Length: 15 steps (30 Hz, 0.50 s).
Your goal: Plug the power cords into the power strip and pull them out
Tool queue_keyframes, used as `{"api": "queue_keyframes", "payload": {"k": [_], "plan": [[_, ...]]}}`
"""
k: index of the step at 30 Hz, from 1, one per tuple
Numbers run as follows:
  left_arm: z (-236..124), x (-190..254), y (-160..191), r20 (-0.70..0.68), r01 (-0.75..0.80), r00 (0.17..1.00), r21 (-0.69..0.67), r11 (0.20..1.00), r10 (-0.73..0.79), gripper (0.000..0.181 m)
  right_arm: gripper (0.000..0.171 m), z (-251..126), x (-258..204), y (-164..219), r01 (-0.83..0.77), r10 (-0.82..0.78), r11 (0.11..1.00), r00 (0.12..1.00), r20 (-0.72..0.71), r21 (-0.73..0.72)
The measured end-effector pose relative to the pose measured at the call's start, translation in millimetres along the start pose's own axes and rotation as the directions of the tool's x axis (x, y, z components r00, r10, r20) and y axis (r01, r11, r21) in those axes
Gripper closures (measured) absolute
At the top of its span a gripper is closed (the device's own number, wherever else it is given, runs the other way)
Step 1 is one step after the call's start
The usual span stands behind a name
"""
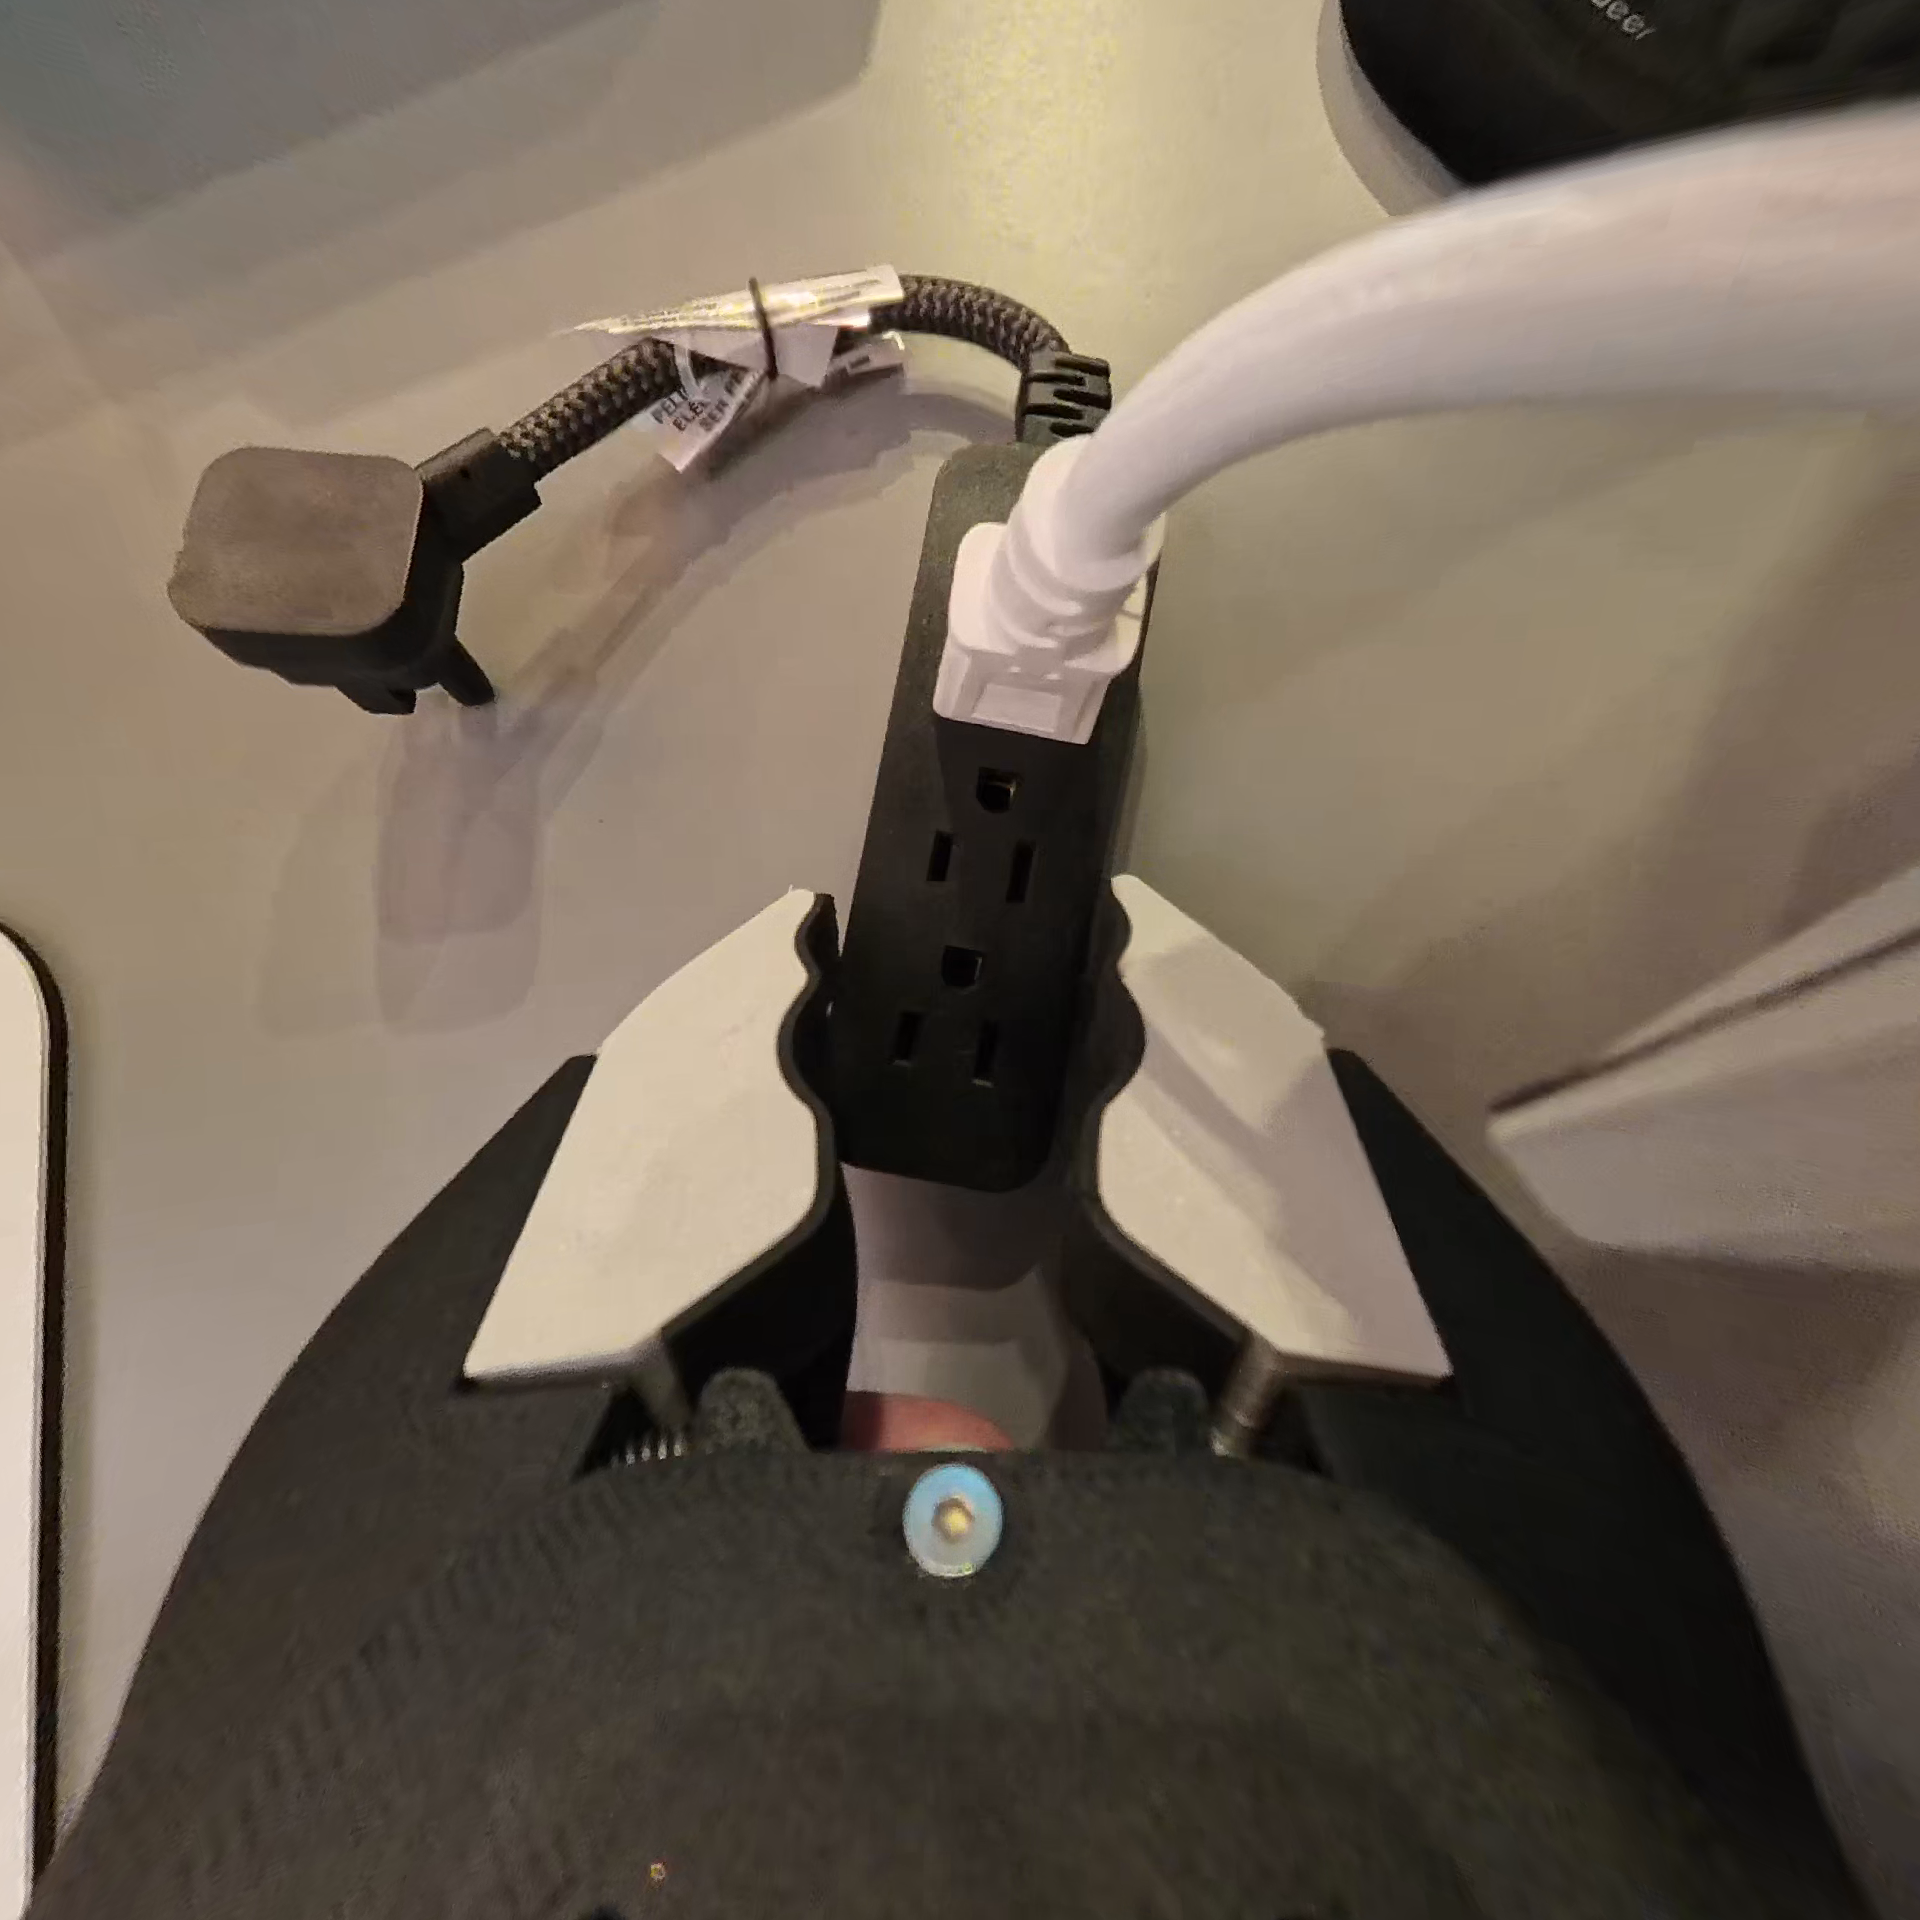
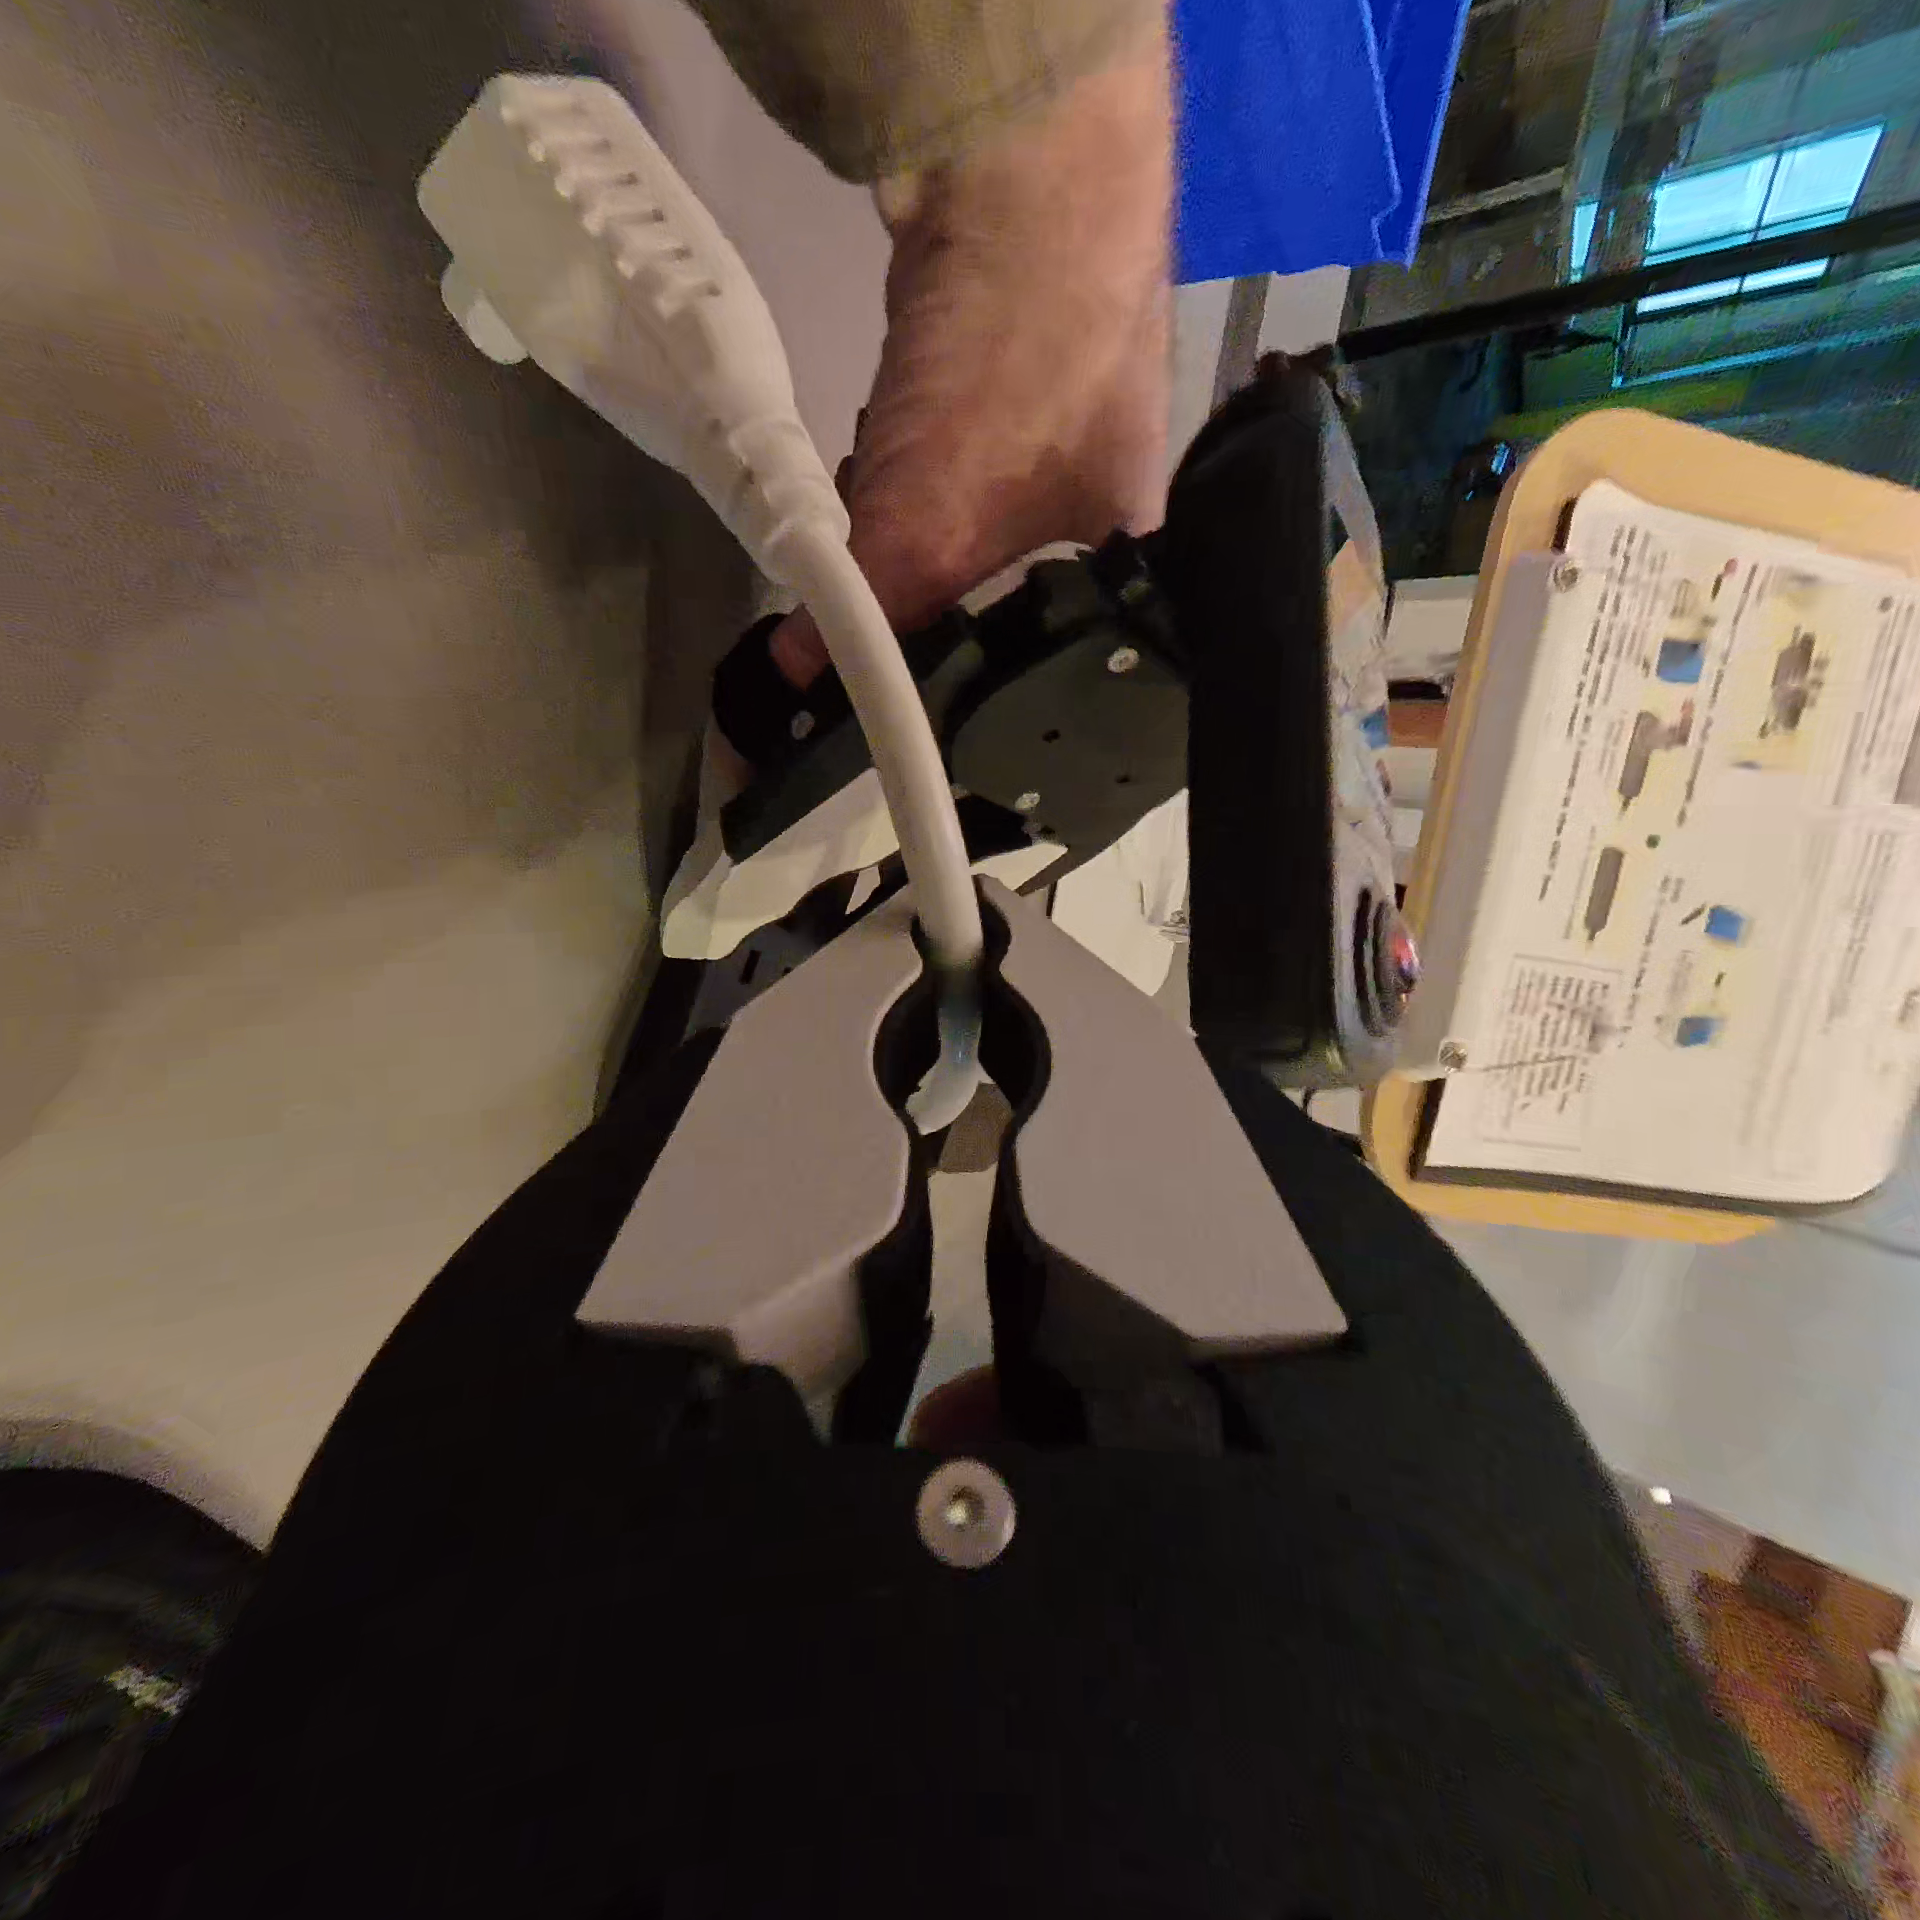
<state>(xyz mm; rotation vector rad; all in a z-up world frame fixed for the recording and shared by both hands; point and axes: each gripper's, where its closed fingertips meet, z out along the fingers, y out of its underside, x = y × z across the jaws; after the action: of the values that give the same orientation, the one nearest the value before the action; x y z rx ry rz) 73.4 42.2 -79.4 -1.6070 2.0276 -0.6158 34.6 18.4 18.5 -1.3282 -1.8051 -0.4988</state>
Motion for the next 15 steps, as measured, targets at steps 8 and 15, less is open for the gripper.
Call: {"api": "queue_keyframes", "payload": {"k": [8, 15], "plan": [[3.9, 1.7, -9.6, 0.004, -0.012, 1.0, 0.062, 0.998, 0.012, 0.136, 0.17, -21.1, 32.0, 32.6, -0.885, 0.848, 0.385, 0.452, 0.276, 0.263], [8.7, 4.3, -18.1, 0.013, -0.022, 1.0, 0.102, 0.995, 0.021, 0.136, 0.171, -27.3, 51.1, 79.0, -0.925, 0.923, -0.195, -0.06, 0.379, 0.327]]}}
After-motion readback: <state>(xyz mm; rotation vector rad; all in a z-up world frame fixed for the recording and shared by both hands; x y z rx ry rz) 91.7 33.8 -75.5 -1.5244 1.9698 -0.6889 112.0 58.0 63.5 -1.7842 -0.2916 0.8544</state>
